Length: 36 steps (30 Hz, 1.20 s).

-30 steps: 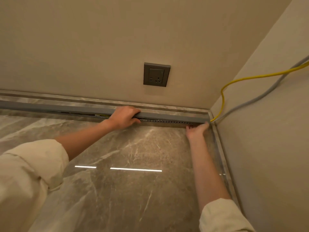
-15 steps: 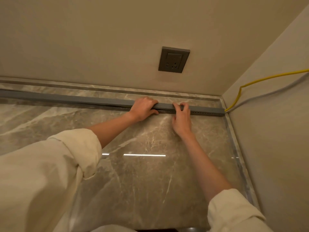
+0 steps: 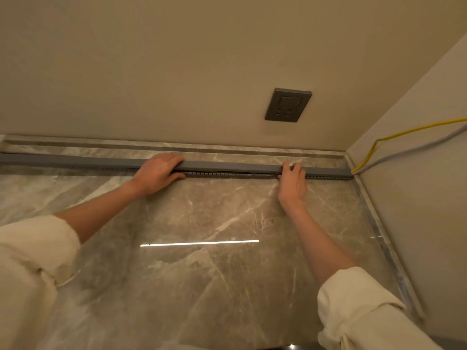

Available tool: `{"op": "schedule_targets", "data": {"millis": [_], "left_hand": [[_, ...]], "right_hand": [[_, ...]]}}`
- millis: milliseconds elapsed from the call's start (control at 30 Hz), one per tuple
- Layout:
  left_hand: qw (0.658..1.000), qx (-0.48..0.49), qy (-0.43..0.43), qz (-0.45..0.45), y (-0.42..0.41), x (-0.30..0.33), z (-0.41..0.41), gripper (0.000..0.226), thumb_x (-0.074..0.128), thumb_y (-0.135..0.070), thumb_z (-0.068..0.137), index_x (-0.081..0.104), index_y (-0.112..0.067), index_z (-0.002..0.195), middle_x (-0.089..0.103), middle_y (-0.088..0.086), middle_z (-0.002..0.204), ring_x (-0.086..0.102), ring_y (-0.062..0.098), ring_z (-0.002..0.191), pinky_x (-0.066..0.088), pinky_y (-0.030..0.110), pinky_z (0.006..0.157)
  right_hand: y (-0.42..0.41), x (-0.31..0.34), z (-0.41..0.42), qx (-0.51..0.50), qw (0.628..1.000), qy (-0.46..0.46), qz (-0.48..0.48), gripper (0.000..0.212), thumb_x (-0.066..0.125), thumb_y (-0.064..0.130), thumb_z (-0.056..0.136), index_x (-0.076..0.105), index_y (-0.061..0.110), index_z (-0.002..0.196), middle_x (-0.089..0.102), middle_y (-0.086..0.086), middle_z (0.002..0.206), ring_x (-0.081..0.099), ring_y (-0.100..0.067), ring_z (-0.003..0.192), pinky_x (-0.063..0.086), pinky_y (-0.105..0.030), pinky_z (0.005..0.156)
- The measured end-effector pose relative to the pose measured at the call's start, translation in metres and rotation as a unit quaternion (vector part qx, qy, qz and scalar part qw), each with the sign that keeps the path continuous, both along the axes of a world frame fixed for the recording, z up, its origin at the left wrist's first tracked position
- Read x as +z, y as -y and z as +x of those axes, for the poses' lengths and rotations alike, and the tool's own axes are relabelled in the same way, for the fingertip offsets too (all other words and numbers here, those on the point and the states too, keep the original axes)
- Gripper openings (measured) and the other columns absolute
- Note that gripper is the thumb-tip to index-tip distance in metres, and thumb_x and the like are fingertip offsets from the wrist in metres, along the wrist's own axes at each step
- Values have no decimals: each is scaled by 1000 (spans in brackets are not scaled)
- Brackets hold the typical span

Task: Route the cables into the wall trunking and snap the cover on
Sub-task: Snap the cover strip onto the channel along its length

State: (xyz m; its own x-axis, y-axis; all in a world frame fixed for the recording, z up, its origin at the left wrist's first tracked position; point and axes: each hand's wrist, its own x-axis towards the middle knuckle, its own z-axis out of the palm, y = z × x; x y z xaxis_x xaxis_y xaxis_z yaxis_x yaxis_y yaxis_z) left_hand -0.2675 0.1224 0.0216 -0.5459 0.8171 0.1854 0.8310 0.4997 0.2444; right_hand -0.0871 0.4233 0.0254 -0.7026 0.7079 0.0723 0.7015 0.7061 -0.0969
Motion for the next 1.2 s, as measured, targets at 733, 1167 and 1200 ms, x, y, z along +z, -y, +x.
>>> {"op": "schedule_targets", "data": {"millis": [733,1167,1200], "left_hand": [[999,29,-41,-20,96,-4,-38,33,63,-20,87,59,3,111,63,22,103,58,37,94,48,44,83],[990,69,120,-15,162,19,-80,43,71,-25,80,59,-8,117,62,9,116,54,24,109,42,36,94],[989,83,116,-22,179,22,-87,41,72,-24,79,60,-8,114,63,9,114,55,25,107,43,36,92]], "right_hand": [[204,10,-131,443,893,40,-72,59,55,26,87,36,7,139,43,-15,139,39,-31,128,29,-39,110],[221,9,-158,430,891,-16,-141,28,59,28,91,62,6,110,63,-9,102,55,-24,98,44,-33,89],[220,10,-159,430,891,-16,-143,28,60,27,91,63,6,108,63,-10,101,56,-25,96,44,-34,87]]}}
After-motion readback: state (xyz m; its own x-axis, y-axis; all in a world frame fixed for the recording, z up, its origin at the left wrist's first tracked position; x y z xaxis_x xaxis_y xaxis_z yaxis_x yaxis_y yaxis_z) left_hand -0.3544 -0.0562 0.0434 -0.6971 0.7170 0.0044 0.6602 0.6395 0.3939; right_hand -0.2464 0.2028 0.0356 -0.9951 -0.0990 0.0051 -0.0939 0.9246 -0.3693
